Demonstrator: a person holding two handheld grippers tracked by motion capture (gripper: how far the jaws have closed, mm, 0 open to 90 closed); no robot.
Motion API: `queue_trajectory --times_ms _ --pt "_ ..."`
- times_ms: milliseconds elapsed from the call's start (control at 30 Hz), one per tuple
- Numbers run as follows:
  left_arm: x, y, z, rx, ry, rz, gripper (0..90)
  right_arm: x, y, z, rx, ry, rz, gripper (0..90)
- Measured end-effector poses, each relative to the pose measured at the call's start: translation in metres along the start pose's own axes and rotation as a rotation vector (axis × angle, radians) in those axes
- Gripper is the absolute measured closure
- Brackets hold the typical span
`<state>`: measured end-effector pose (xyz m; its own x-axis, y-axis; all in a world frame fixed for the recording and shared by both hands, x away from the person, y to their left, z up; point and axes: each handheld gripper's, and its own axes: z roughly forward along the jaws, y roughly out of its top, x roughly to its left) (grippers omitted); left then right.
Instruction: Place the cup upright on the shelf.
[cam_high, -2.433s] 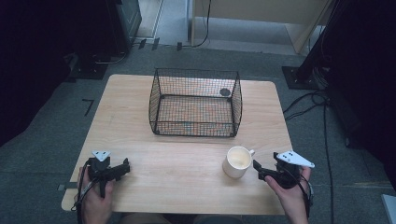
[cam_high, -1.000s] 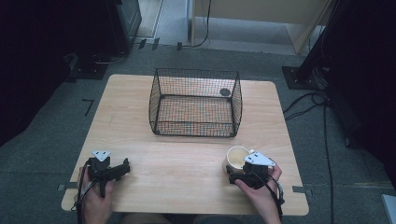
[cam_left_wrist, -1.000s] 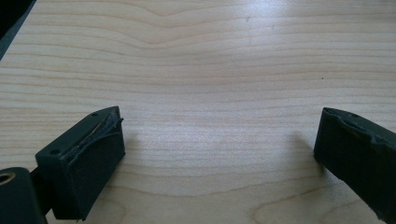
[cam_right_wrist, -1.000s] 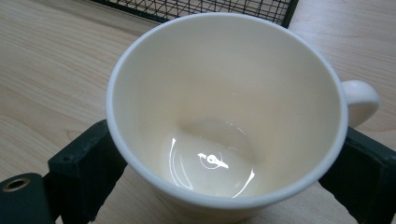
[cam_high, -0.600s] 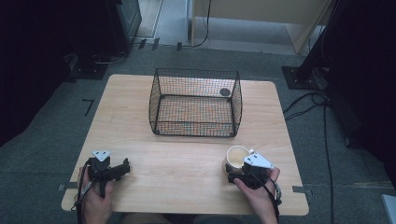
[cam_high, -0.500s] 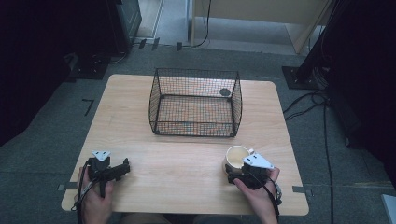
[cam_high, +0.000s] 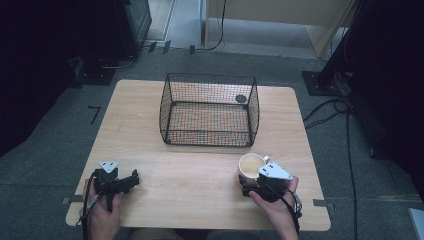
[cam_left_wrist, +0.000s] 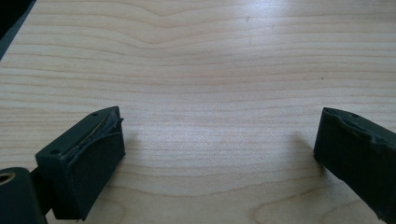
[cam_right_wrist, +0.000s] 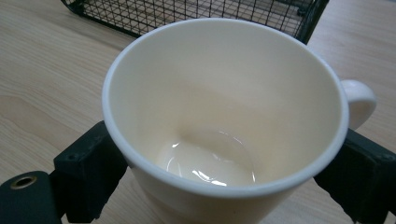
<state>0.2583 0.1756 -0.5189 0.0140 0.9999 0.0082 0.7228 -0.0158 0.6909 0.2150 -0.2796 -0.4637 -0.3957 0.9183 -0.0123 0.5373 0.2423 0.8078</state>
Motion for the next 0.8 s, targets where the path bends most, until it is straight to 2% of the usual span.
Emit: queue_trajectory --times_ms 500,533,633,800 --pt "0.0 0.0 0.0 -0.002 -0.001 -0.002 1.9 0.012 0.042 -0.003 -0.054 0.043 -0.048 8.3" --pt "0.0 0.0 0.0 -0.001 -0.001 -0.002 1.9 0.014 0.051 -0.002 -0.06 0.048 -0.065 8.3" --pt "0.0 0.0 0.0 -0.001 -0.001 -0.001 1.9 0.015 0.058 -0.002 -0.067 0.053 -0.074 8.3" --pt "0.0 0.0 0.0 -0.002 -0.003 -0.004 1.9 0.016 0.083 0.003 -0.086 0.067 -0.095 8.3"
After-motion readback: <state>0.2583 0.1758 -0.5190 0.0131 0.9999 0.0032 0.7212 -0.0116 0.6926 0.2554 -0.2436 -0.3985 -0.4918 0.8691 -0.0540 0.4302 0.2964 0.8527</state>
